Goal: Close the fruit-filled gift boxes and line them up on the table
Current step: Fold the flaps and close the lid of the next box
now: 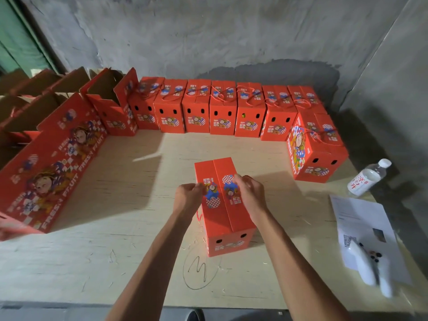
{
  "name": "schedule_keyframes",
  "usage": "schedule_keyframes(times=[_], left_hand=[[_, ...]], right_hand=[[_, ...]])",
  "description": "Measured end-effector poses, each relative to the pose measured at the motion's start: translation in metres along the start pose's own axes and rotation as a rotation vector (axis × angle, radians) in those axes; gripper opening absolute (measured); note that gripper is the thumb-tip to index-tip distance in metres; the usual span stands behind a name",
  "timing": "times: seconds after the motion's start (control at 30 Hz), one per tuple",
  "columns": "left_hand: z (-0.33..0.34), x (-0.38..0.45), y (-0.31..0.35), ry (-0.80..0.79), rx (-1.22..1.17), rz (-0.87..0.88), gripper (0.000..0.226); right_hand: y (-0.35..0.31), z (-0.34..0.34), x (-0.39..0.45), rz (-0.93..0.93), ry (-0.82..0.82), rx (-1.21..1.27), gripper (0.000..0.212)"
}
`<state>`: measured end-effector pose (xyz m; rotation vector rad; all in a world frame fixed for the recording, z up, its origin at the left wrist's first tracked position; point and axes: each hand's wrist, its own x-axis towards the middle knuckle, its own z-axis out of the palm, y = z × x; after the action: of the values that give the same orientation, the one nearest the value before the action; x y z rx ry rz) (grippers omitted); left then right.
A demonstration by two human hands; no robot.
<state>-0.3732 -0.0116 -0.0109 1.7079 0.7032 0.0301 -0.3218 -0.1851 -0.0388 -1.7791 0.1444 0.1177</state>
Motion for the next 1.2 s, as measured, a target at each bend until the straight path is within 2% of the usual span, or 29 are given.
schedule_keyframes(times=[0.1,0.17,0.23,0.33,0.4,0.5,0.57,0.6,0.7,0.8,0.93,1.03,1.2], left_hand=[[0.007,-0.014,0.025,-0.030,-0.021,0.124,0.033],[0.011,-0.022,0.034,-0.066,-0.019,0.185,0.029],[0.012,-0.030,0.037,-0.102,0.002,0.253,0.026],[0.007,-0.039,0.033,-0.052,0.164,0.432,0.027],[0.004,-0.042,0.032,-0.009,0.227,0.531,0.024],[0.006,-0.043,0.031,0.057,0.187,0.566,0.014],[0.009,-0.045,0.030,0.112,0.119,0.554,0.004],[0.009,-0.045,0.029,0.114,0.093,0.533,0.009],[0.008,-0.041,0.026,0.040,0.019,0.471,0.007],[0.005,-0.035,0.018,-0.025,0.044,0.452,0.015],[0.001,-0.027,0.010,-0.201,0.113,0.540,0.044],[-0.005,-0.018,0.015,-0.221,0.170,0.589,0.054],[-0.004,0.005,0.016,-0.200,0.496,0.593,0.062]], right_hand=[[-0.013,0.011,-0.010,-0.063,-0.218,0.078,0.035],[-0.025,0.020,-0.017,0.012,-0.352,0.141,0.045],[-0.033,0.025,-0.024,0.085,-0.427,0.132,0.063],[-0.040,0.026,-0.027,0.085,-0.460,0.113,0.068],[-0.045,0.026,-0.027,0.044,-0.440,0.116,0.065],[-0.053,0.030,-0.029,-0.059,-0.378,0.235,0.047],[-0.056,0.032,-0.028,-0.093,-0.333,0.301,0.038],[-0.058,0.032,-0.027,-0.092,-0.306,0.298,0.038],[-0.062,0.037,-0.021,-0.096,-0.242,0.182,0.043],[-0.064,0.048,-0.016,-0.160,-0.132,0.060,0.035],[-0.069,0.061,-0.010,-0.162,-0.085,0.041,0.032],[-0.082,0.069,-0.004,-0.175,-0.044,0.011,0.034],[-0.112,0.071,0.019,-0.139,0.067,0.054,0.032]])
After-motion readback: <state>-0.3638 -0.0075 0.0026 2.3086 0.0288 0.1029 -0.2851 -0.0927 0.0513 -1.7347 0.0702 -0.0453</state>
